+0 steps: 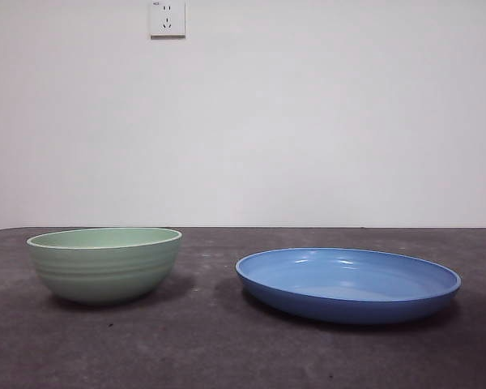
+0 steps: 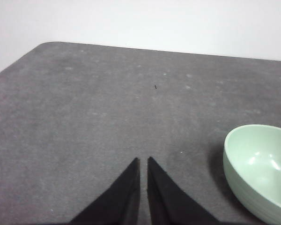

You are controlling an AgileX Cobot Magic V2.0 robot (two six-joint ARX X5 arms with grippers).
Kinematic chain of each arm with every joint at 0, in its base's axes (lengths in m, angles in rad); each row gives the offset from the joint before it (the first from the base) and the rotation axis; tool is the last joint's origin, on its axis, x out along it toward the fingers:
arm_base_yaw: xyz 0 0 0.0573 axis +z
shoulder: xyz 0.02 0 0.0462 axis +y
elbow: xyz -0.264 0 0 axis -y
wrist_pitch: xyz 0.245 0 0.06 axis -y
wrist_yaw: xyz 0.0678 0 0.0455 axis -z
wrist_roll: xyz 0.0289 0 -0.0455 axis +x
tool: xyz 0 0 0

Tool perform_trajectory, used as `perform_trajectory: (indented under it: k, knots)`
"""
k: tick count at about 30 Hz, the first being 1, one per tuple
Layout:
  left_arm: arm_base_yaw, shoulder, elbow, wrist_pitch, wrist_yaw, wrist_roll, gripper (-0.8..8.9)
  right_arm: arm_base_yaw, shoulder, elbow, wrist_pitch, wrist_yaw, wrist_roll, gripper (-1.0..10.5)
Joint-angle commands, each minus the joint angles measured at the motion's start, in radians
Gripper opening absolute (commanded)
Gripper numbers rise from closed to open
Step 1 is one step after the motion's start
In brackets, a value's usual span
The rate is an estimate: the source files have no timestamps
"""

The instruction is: Place the green bowl on the blue plate

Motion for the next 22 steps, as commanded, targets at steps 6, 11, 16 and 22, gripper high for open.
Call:
perform_trajectory:
  k: [6,11,16,22]
  knots:
    - [0.0,0.006,0.006,-0.013,-0.004,-0.029,0.17,0.0,-0.003,0.024,0.006,-0.033,0.105,0.1]
    - [0.0,0.032,0.067,-0.013,-0.004,-0.077,0.17,0.001,-0.002,0.103,-0.003,-0.035,0.183,0.1]
    - [-0.003,0.091,0.15,-0.013,-0.004,-0.127,0.17,0.002,0.024,0.211,-0.062,-0.052,0.254,0.1]
    - [-0.007,0.203,0.286,-0.052,0.053,-0.126,0.17,0.015,0.109,0.353,-0.136,-0.129,0.278,0.1]
